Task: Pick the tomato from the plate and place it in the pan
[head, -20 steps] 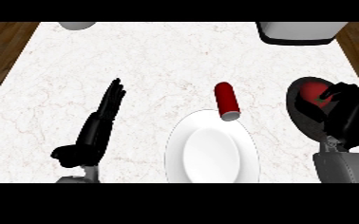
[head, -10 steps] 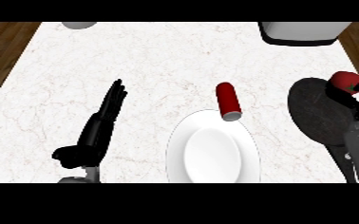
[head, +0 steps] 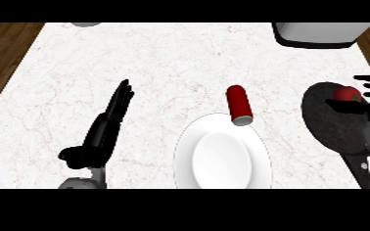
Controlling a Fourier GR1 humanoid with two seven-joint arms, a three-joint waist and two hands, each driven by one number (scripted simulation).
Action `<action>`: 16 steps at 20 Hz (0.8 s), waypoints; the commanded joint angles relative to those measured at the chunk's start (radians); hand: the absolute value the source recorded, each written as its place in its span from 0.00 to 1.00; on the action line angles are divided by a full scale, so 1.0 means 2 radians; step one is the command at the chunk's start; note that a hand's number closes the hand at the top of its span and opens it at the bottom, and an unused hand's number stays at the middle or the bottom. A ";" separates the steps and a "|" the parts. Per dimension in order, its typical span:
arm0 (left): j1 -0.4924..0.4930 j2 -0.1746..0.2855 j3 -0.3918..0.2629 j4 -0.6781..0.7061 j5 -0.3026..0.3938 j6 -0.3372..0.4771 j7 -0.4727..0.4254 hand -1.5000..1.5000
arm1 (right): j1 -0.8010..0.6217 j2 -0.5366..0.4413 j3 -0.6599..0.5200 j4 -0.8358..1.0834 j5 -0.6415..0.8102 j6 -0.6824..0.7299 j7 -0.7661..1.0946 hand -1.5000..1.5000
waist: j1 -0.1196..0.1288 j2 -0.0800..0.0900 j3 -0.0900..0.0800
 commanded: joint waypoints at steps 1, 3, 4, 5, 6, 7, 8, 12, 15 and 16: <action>-0.008 0.007 0.009 0.010 0.008 -0.011 0.000 0.50 | -0.048 -0.007 -0.025 0.083 -0.037 0.049 -0.074 0.00 | 0.002 0.001 0.000; 0.026 -0.004 -0.013 0.002 -0.013 0.004 -0.026 0.50 | -0.057 0.001 -0.041 0.116 -0.042 0.013 -0.120 0.00 | 0.002 0.000 0.000; -0.019 -0.011 -0.003 0.004 -0.006 0.010 0.010 0.50 | -0.050 0.005 -0.054 0.116 -0.054 0.000 -0.149 0.00 | -0.003 0.000 0.000; 0.007 -0.002 -0.007 -0.033 0.004 0.001 0.029 0.50 | -0.063 0.013 -0.064 0.096 -0.064 -0.015 -0.147 0.00 | 0.001 -0.002 0.000; -0.012 0.004 0.010 0.009 0.006 -0.005 0.003 0.50 | -0.055 0.009 -0.080 0.082 -0.082 -0.019 -0.184 0.00 | -0.005 0.000 0.000; 0.007 0.013 0.018 -0.002 0.012 -0.009 -0.007 0.50 | -0.054 0.008 -0.097 0.077 -0.103 -0.011 -0.199 0.00 | -0.005 -0.002 0.000; 0.012 -0.004 -0.005 -0.030 -0.003 0.009 0.021 0.50 | -0.063 -0.002 -0.107 0.083 -0.111 -0.011 -0.203 0.00 | -0.004 -0.003 0.000; 0.010 0.006 0.002 -0.046 0.000 0.006 0.039 0.50 | -0.035 -0.009 -0.156 0.081 -0.173 0.033 -0.264 0.00 | -0.012 -0.006 -0.001; -0.006 -0.011 0.000 -0.007 -0.015 0.023 0.028 0.50 | -0.006 -0.008 -0.175 0.076 -0.209 0.083 -0.299 0.00 | -0.019 -0.006 -0.001; 0.025 -0.007 -0.008 -0.022 -0.014 0.015 0.010 0.50 | 0.003 -0.020 -0.171 0.055 -0.216 0.107 -0.275 0.00 | -0.020 -0.008 -0.002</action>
